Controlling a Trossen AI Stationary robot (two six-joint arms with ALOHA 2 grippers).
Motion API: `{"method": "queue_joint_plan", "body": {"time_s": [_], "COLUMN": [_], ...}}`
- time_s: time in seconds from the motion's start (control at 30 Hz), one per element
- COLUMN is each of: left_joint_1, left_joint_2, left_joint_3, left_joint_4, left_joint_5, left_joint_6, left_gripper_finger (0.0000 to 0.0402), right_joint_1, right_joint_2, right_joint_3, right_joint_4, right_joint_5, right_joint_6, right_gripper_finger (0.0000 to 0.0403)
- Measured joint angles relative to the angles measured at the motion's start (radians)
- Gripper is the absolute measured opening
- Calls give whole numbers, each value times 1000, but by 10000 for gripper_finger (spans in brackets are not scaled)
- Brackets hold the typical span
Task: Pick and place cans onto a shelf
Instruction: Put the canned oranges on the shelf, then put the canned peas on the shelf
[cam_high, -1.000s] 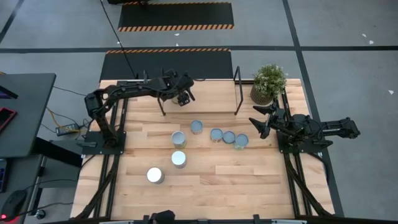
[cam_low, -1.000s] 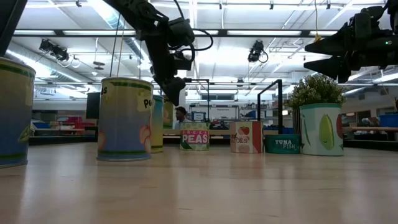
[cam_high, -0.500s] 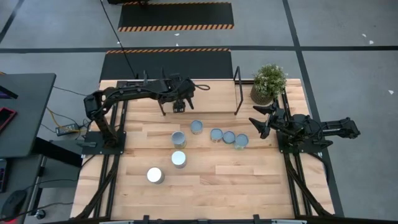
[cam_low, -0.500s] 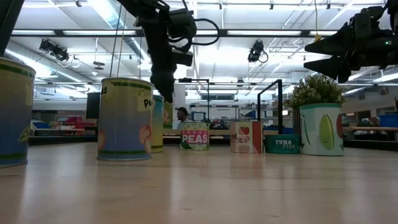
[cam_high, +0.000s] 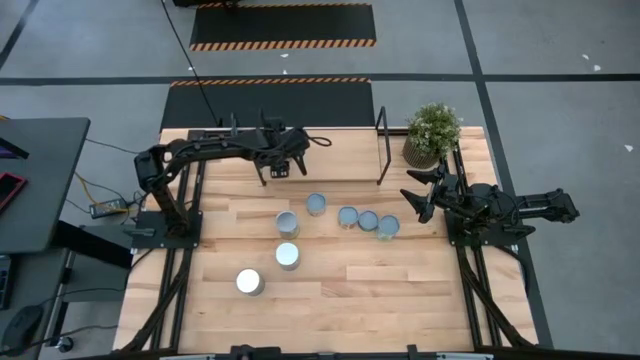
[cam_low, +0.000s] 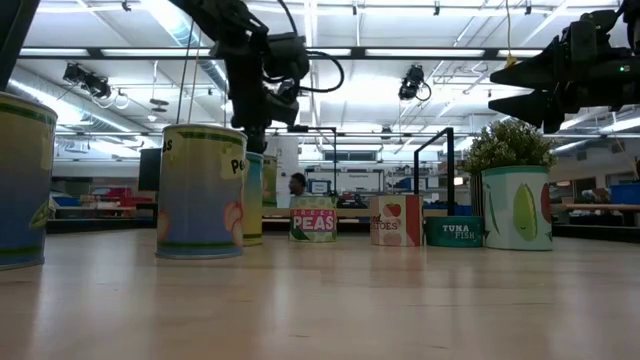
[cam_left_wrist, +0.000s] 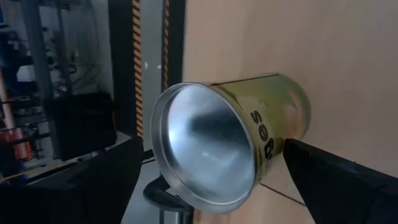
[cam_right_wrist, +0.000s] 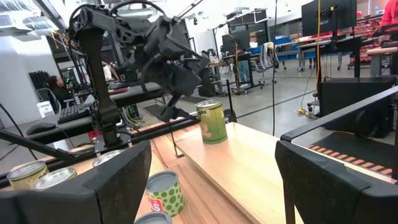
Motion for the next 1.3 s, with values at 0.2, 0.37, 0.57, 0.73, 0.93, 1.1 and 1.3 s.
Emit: {"method": "queue_joint_plan", "body": {"time_s": [0.2,0.37,0.57,0.73,0.93,1.1,1.3], "left_joint_1": [27,53,63,52,30,50,81], "left_joint_2": [0,0,0,0,-8,-11,-12], "left_joint_3": [-11,-11,-11,-11,-11,-11,-11], "left_joint_4": [70,93,93,89,60,80,88], "left_joint_5": [-3,-3,-3,-3,34,9,48], "left_joint_6": [18,18,13,4,18,42,16], "left_gripper_finger": [393,393,393,393,393,392,388], "right_joint_1": [0,0,0,0,0,0,0], "right_joint_2": [0,0,0,0,0,0,0], "right_joint_3": [0,0,0,0,0,0,0], "right_joint_4": [0,0,0,0,0,0,0], "right_joint_5": [0,0,0,0,0,0,0], "right_joint_6": [0,0,0,0,0,0,0], "right_gripper_finger": [349,349,349,349,349,349,349]}}
